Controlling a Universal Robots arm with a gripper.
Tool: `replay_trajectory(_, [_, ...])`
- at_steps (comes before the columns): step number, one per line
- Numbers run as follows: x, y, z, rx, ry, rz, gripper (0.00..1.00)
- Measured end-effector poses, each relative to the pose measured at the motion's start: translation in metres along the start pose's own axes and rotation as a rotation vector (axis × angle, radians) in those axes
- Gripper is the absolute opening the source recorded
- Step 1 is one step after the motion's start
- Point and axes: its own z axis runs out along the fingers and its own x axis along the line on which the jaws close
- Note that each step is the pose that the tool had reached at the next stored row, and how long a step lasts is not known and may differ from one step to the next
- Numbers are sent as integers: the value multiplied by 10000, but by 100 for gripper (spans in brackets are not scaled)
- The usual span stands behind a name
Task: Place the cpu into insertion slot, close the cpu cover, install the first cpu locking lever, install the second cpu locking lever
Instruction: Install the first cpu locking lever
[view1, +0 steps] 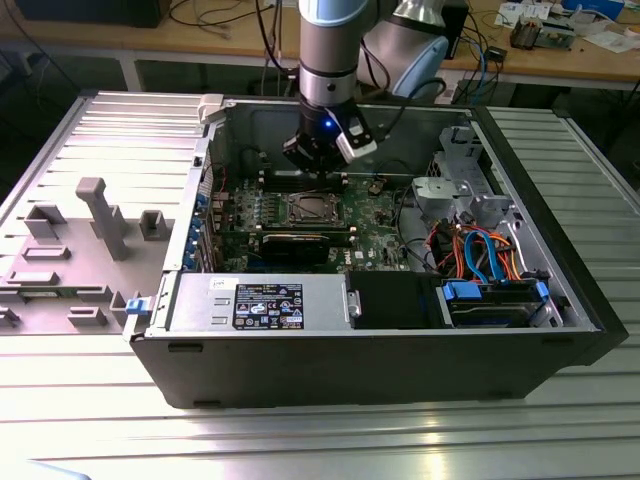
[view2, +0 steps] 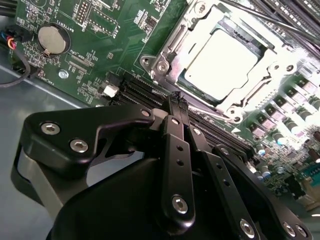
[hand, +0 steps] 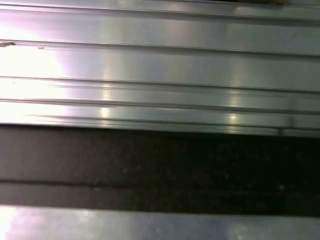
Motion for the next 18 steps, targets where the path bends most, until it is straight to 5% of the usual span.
replay_trajectory(3, [-26, -4, 48, 0, 0, 0, 11])
replay_trajectory(18, [-31, -5, 54, 1, 0, 1, 11])
